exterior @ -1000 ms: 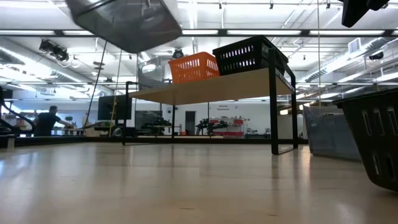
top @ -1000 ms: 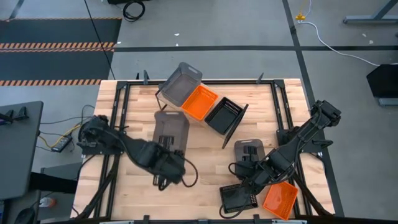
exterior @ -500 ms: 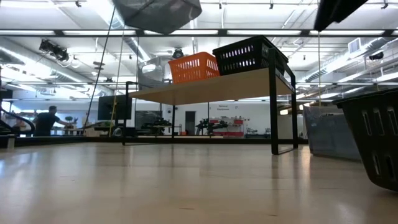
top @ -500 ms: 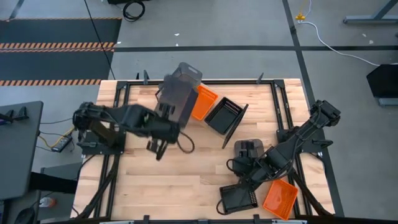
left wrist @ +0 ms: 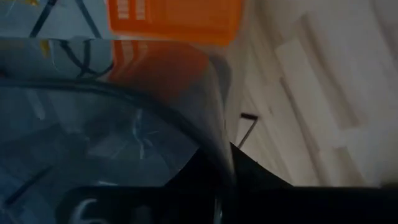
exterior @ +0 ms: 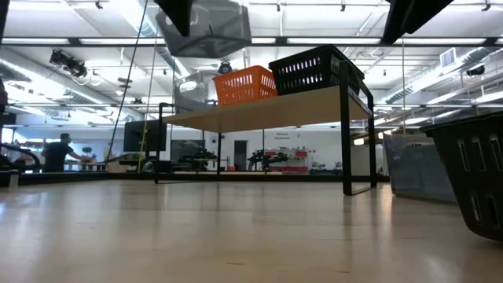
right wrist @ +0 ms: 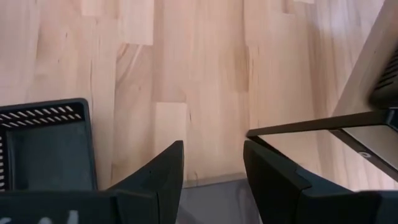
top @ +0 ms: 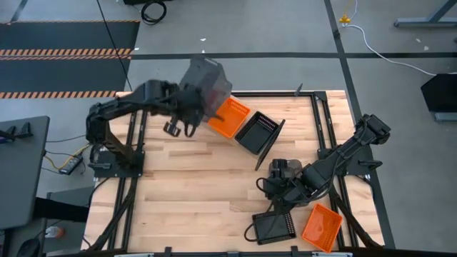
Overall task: Stack baskets on shelf by color
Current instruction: Stack the bottom black bin on top of the other black bin on the shelf
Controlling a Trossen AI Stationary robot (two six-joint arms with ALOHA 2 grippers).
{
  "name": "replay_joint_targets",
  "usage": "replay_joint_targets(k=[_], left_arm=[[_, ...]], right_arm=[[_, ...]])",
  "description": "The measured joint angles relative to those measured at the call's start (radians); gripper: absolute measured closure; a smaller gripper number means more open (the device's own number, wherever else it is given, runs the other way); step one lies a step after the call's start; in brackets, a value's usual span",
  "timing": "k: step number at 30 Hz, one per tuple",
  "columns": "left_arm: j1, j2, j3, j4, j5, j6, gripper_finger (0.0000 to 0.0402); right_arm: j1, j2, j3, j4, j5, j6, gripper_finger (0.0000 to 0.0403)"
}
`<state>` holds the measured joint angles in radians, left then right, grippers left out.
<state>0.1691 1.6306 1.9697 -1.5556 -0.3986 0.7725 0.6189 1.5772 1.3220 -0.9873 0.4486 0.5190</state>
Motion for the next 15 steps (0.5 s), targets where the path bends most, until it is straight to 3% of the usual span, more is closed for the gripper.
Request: replay_joint_targets(k=[8, 15], left_arm=[[0.137, 0.014, 0.000, 0.044, 0.109, 0.202, 0.0395], [0.181, 0.060, 0.000, 0.060, 0.153, 0.247, 0.0395]], right_arm=[[-0.002, 0.000, 0.000, 0.000, 0.006, -0.018, 0.0229], [-0.001, 0.000, 0.000, 0.002, 0.024, 0.033, 0.0229]])
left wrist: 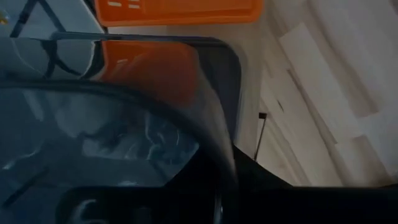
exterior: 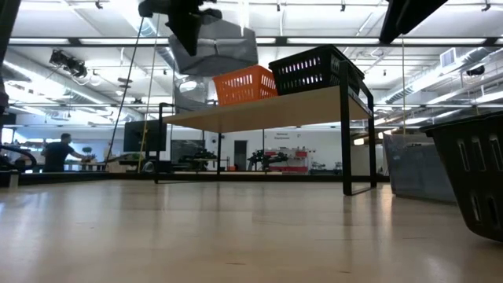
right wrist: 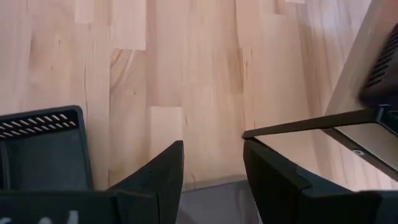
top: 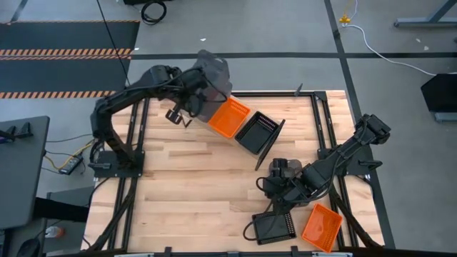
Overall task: Stack baskets on shelf by color
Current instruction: Stack the bottom black bin on top of the other black bin on the shelf
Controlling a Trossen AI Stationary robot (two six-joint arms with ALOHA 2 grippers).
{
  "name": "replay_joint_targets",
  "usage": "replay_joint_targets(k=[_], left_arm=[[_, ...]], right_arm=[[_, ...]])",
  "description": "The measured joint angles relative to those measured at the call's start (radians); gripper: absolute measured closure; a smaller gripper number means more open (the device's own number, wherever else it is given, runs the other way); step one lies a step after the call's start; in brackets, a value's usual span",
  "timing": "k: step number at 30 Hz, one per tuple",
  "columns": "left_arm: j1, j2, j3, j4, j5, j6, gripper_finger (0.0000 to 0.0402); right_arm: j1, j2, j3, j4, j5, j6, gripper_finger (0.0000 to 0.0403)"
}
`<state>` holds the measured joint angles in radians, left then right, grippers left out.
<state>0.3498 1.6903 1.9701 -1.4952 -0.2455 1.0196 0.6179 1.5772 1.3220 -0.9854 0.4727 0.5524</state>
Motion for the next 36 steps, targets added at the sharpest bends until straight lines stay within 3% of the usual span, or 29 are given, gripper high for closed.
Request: replay_joint_targets(k=[9, 36], left_arm=[[0.019, 0.074, -0.001, 0.017, -0.035, 0.040, 0.0386], [0.035, 0.077, 0.000, -0.021, -0.017, -0.015, 0.0309]], right_arm=[[0.035, 0.000, 0.000, 0.006, -0.014, 0.036, 0.0229], [0.036, 0.000, 0.000, 0.005, -0.014, 0.055, 0.0229]])
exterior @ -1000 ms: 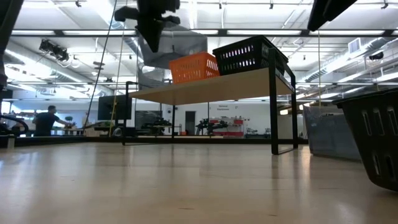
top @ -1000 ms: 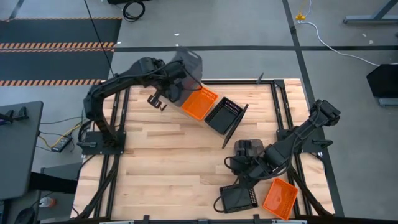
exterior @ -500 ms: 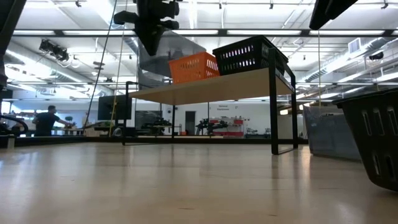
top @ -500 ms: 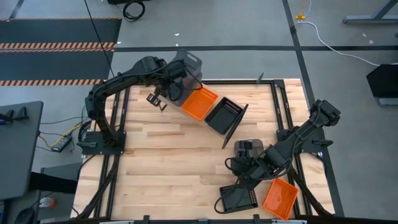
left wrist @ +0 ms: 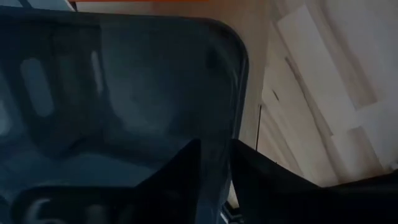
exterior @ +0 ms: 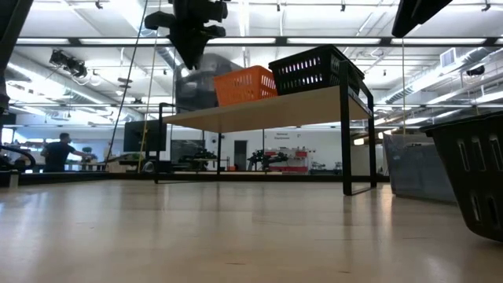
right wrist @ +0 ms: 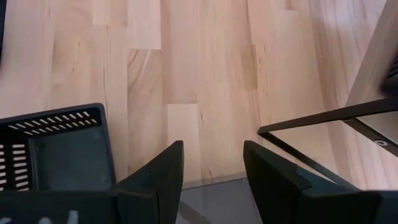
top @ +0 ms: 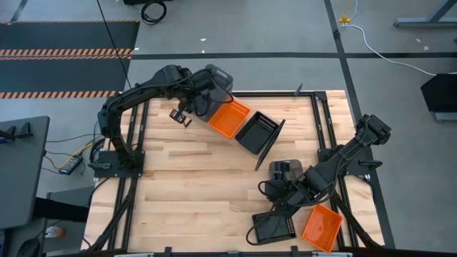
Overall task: Stack baskets on shelf by color
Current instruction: Stack the bottom black bin on top of the other black bin on the shelf
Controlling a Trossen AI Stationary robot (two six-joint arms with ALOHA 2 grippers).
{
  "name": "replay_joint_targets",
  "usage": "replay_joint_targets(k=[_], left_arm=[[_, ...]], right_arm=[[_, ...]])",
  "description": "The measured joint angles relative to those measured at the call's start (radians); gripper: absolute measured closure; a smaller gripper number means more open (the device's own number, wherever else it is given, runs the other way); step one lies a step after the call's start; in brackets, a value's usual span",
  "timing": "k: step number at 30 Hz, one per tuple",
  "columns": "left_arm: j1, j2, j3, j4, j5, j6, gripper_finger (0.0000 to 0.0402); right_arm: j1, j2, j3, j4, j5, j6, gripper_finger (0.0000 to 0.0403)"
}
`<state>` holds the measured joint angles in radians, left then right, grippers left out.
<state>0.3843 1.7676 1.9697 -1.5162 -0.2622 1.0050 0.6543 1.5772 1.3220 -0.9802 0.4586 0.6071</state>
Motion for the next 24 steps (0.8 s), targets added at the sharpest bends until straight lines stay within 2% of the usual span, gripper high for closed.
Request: replay_joint_targets(k=[13, 20, 24], left_arm=[[-0.003, 0.000, 0.000, -0.001, 0.013, -0.010, 0.0303], [-0.028, 0.000, 0.000, -0.001, 0.013, -0.131, 0.0307], [-0.053, 0.000, 0.000, -0.006, 0.005, -0.138, 0.0306]], right_arm=[[0.000, 0.000, 0.000, 0.000, 0.000, 0.000, 0.0229], [0.000, 0.000, 0.000, 0.000, 0.000, 0.001, 0.0229], [0.000, 0.000, 0.000, 0.003, 0.000, 0.001, 0.0229]])
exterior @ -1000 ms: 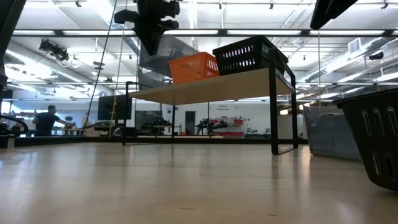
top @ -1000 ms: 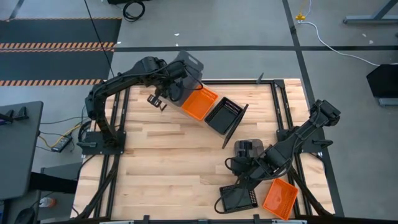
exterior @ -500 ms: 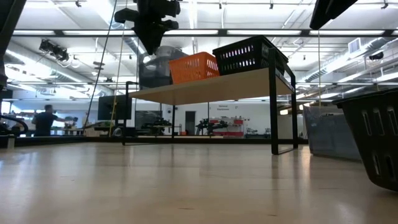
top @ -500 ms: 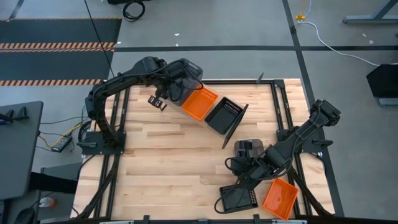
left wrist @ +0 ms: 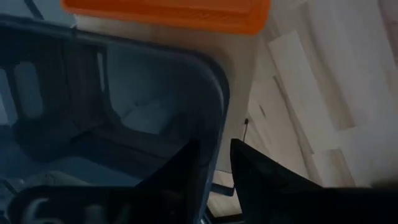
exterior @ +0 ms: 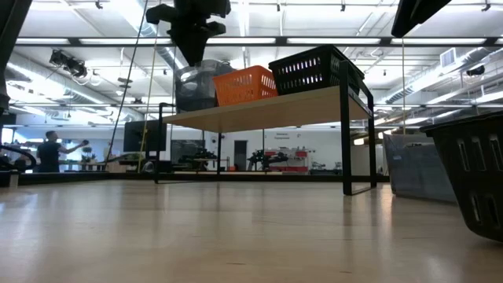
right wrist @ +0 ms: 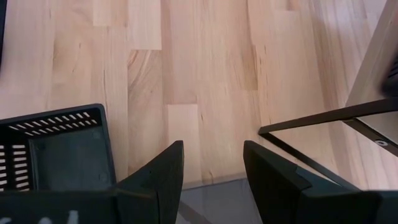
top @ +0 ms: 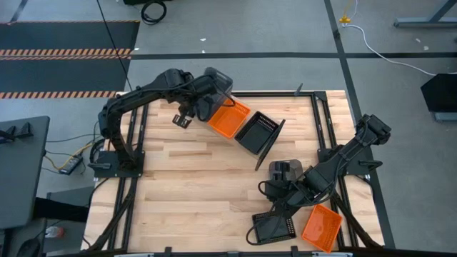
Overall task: Stack baskets on shelf by color
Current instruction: Stack the bottom black bin on top of the other black bin on the shelf, then stack the top orange basket on top of the other orange basket on the shelf
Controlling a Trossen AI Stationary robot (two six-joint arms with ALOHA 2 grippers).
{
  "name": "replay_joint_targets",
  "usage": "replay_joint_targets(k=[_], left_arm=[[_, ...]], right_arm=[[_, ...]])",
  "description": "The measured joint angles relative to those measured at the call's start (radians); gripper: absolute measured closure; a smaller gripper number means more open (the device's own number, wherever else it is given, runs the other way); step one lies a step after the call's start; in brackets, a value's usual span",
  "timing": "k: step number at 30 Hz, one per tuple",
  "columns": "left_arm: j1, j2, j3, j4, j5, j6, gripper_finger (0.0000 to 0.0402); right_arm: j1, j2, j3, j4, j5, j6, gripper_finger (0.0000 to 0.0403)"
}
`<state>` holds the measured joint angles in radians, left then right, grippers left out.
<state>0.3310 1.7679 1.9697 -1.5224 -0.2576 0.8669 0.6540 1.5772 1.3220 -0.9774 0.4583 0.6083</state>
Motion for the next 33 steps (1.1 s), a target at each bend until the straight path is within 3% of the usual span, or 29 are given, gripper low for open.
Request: replay_joint_targets(k=[8, 15, 23, 28, 33], left_arm=[[-0.044, -0.009, 0.000, 0.000, -0.195, 0.000, 0.0316], [-0.074, -0.009, 0.000, 0.000, -0.263, -0.029, 0.0315], [-0.132, -0.009, 0.000, -0.002, -0.274, -0.253, 0.0325], [-0.219, -0.009, 0.000, -0.033, -0.384, -0.451, 0.0333], [-0.340, -0.010, 0.000, -0.049, -0.315, -0.555, 0.0335]], right_arm=[[0.000, 0.000, 0.000, 0.007, 0.000, 0.000, 0.0229], [0.000, 0.000, 0.000, 0.007, 0.000, 0.000, 0.0229], [0.000, 0.000, 0.000, 0.009, -0.014, 0.000, 0.0229], [0.000, 0.000, 0.000, 0.012, -0.015, 0.002, 0.0229], [0.000, 0.000, 0.000, 0.012, -0.078, 0.017, 0.0229]])
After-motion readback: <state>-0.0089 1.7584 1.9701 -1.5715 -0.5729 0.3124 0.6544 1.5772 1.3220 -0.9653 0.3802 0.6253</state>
